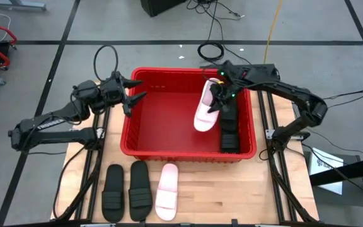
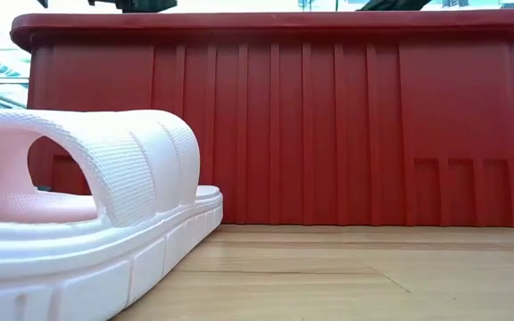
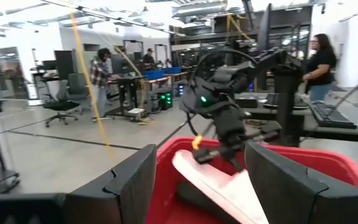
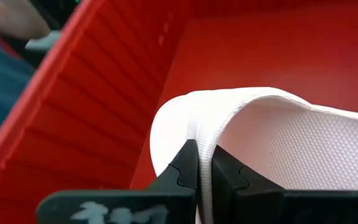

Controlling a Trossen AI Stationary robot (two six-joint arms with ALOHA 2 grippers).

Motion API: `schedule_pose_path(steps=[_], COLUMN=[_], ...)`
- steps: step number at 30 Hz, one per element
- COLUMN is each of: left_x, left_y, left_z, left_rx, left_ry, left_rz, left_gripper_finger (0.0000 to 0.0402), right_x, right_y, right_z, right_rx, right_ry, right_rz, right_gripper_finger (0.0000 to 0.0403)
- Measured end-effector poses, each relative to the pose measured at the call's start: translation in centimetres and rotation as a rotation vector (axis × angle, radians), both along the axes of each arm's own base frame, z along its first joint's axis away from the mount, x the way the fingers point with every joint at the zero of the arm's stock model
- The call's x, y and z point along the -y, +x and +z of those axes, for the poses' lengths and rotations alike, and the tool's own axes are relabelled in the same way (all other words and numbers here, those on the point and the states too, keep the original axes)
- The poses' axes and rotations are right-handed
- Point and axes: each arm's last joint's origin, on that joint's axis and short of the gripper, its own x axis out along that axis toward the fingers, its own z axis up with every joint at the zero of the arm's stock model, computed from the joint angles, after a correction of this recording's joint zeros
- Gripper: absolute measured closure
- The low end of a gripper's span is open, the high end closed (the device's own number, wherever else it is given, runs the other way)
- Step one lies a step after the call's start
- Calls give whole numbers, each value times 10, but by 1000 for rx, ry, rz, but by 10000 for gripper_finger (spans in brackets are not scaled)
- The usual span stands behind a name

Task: Pick and place slides into bin
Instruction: Put the pink slide into the red container

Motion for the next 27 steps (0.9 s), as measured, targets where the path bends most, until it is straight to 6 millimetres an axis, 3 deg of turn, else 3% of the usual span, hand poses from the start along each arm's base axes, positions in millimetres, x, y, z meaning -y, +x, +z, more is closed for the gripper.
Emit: schedule_pose_path(steps=[20, 27], left_x=[-19, -23], left_y=[-10, -12], left_z=[0, 0], left_rx=[-4, -5], left_ry=[17, 17], left_rz=[71, 96], left_gripper_finger=[151, 151], right_x=[3, -6], right_y=[38, 46], right_z=[-73, -82], right_rx=[-229, -239], right_ry=[111, 150], right_rz=[200, 238], right_gripper_finger=[401, 401])
